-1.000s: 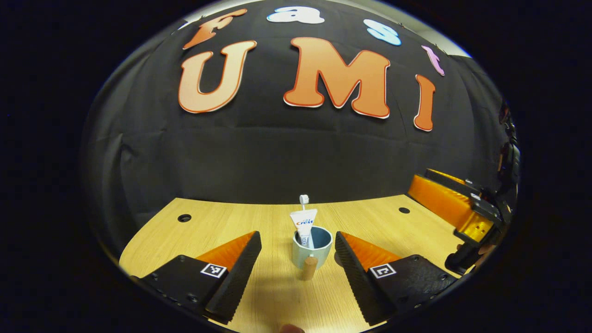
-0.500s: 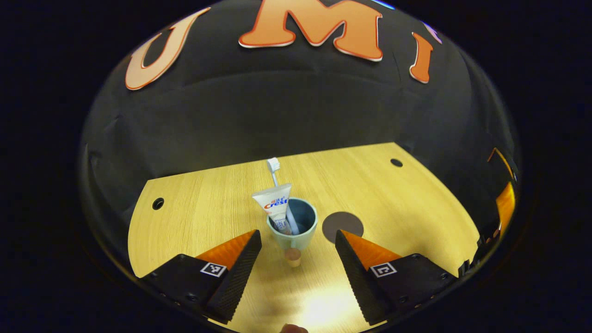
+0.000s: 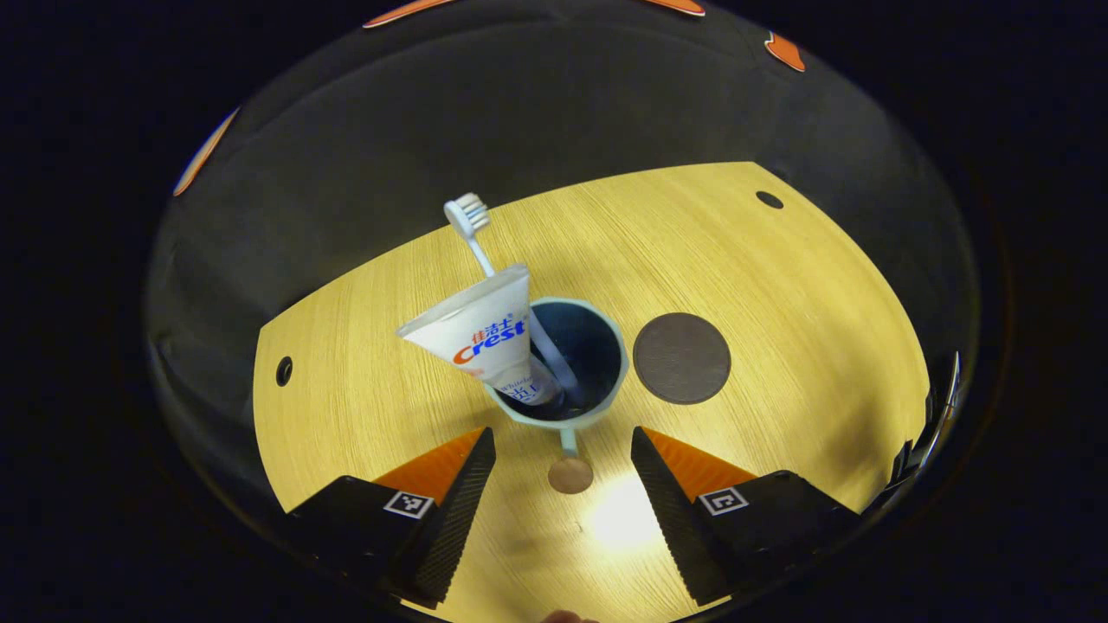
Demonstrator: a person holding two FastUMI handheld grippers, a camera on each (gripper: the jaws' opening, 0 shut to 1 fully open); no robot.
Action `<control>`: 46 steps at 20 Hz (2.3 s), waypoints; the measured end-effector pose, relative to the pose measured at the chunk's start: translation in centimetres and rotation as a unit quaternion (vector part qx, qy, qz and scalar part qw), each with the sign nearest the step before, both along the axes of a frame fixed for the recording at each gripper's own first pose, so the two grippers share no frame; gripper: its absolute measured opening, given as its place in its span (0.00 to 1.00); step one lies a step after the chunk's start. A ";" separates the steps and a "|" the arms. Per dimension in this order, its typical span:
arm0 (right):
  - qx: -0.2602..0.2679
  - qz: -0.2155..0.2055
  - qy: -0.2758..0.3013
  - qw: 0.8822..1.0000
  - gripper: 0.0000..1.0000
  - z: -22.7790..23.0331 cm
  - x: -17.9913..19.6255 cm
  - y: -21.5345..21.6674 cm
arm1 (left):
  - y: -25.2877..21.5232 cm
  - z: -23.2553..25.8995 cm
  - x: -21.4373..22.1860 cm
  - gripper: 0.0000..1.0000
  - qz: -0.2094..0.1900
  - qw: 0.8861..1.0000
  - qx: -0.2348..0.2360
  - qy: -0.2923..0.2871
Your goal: Put the toothbrush and toothpaste on the desktop into the cup, then pick up the cup and place it on the coaster on the desktop.
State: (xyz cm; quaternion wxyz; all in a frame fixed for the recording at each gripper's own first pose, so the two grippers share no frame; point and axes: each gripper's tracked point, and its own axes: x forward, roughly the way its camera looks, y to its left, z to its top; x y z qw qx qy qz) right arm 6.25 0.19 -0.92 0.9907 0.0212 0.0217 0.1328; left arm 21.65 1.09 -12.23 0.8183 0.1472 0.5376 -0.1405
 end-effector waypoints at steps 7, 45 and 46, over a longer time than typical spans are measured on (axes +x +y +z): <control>0.020 -0.002 0.007 1.000 0.98 -0.3 -1.2 -1.2 | 0.1 -3.6 0.1 0.63 -0.001 0.998 0.032 0.053; 0.042 -0.060 0.043 0.996 0.98 -1.8 -4.8 -6.3 | 1.2 2.4 -2.1 1.00 -0.013 0.996 -0.043 -0.074; 0.041 -0.061 0.039 0.996 0.98 -1.5 -4.8 -6.0 | 1.6 3.9 -2.6 1.00 -0.007 0.994 -0.043 -0.102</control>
